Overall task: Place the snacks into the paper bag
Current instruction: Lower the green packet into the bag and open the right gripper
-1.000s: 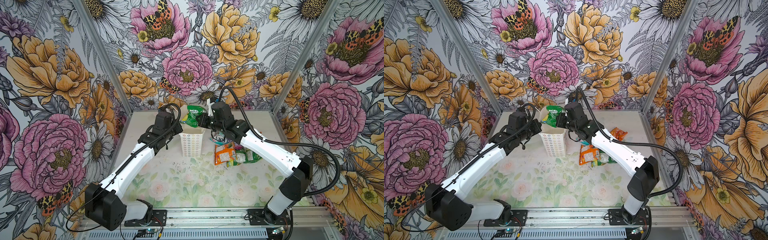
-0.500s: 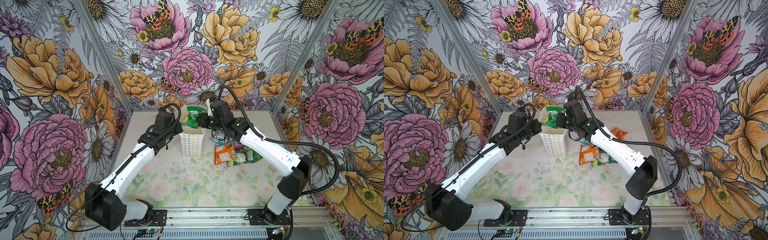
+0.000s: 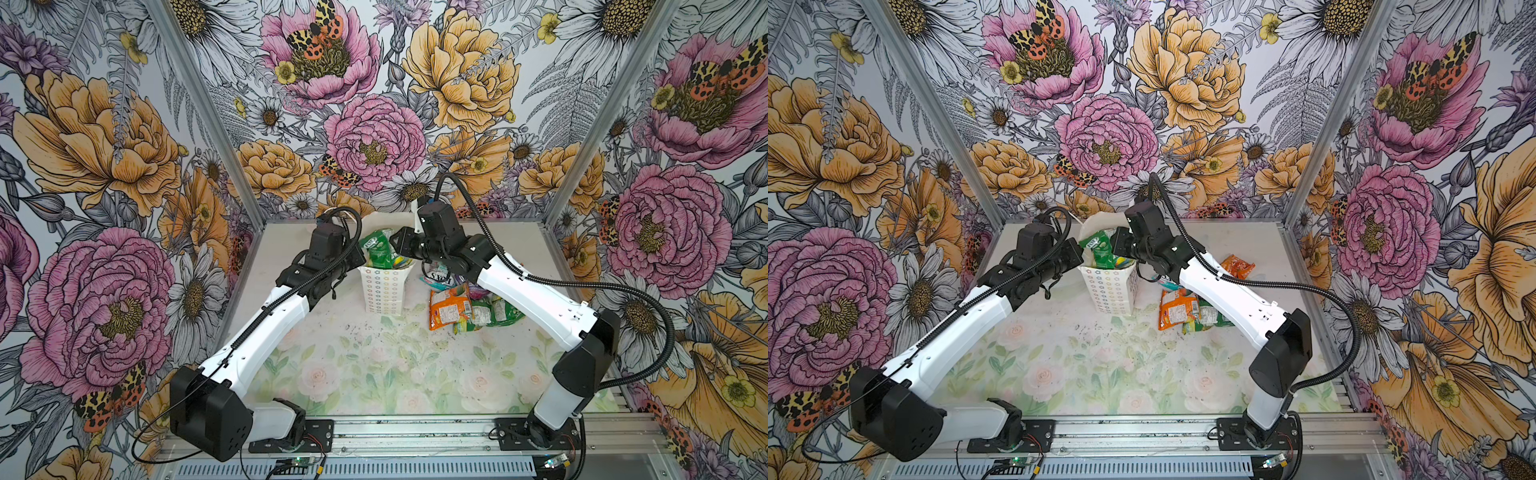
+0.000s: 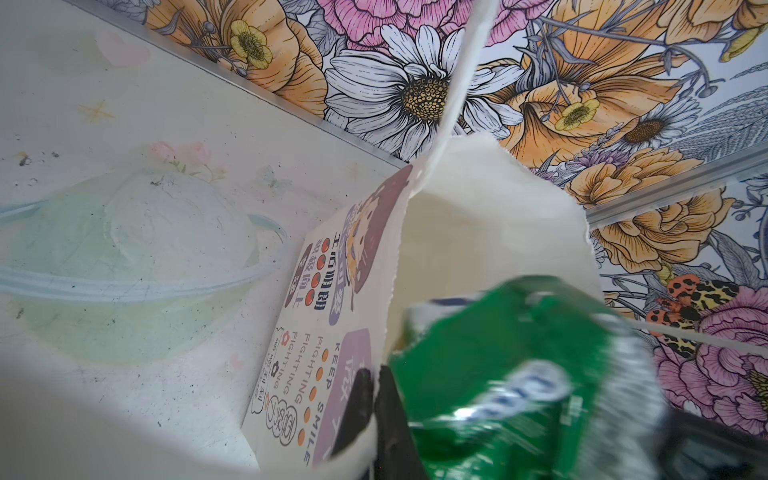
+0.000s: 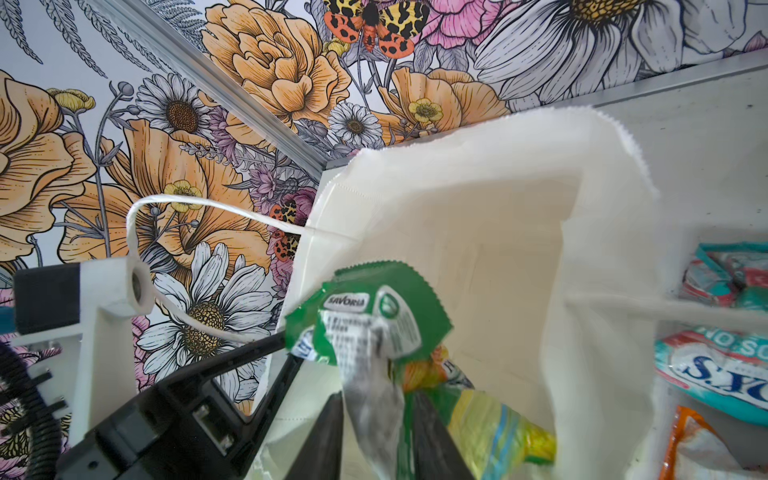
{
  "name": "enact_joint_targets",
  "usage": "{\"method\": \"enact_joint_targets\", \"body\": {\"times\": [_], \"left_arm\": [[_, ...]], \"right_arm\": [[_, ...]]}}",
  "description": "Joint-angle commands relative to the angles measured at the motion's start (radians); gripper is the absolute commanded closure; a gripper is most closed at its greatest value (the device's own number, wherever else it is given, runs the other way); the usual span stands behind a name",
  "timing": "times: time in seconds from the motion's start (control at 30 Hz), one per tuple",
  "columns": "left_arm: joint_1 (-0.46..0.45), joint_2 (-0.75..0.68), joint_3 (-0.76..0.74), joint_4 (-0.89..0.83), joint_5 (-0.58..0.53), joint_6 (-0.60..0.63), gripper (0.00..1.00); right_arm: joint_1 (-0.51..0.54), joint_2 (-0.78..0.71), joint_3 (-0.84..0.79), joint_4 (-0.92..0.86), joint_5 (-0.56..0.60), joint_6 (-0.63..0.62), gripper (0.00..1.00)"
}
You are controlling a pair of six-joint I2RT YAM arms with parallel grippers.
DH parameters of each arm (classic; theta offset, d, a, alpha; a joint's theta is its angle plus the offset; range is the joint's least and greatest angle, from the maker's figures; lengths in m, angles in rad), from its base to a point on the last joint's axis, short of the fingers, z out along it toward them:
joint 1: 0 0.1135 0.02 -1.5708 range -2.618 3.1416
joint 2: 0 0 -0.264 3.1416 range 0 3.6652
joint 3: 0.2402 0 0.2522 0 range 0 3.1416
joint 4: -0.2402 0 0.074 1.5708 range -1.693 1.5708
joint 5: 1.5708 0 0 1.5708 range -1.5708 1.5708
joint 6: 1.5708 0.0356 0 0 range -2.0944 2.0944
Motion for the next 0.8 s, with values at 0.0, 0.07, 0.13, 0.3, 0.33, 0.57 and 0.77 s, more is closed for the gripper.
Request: {"method": "enact_joint_targets", "body": {"times": [0.0, 0.07, 0.13, 0.3, 0.33, 0.57, 0.77], "left_arm": [[-0.007, -0.011, 0.021, 0.009, -0.027, 0.006, 1.0], [-0.008, -0.011, 0.018, 0.009, -0.029, 0.007, 1.0], [-0.006, -0.008, 0.019, 0.008, -0.027, 0.006, 1.0], [-0.007, 0.001, 0.02, 0.008, -0.022, 0.006, 1.0], [-0.007, 0.002, 0.018, 0.009, -0.023, 0.006, 1.0], [-0.007, 0.003, 0.025, 0.009, -0.014, 0.004, 1.0], [-0.007, 0.004, 0.031, 0.008, -0.008, 0.004, 1.0]], "right_arm": [[0.004, 0.004, 0.037, 0.022, -0.007, 0.004, 0.65], [0.005, 0.002, 0.035, 0.021, -0.011, 0.004, 0.63], [0.005, 0.002, 0.035, 0.021, -0.014, 0.003, 0.6], [0.005, -0.001, 0.036, 0.021, -0.022, -0.002, 0.59], [0.005, -0.001, 0.036, 0.021, -0.023, -0.004, 0.59], [0.005, -0.004, 0.044, 0.021, -0.072, -0.074, 0.57], [0.005, -0.018, 0.052, 0.019, -0.158, -0.196, 0.55]]}}
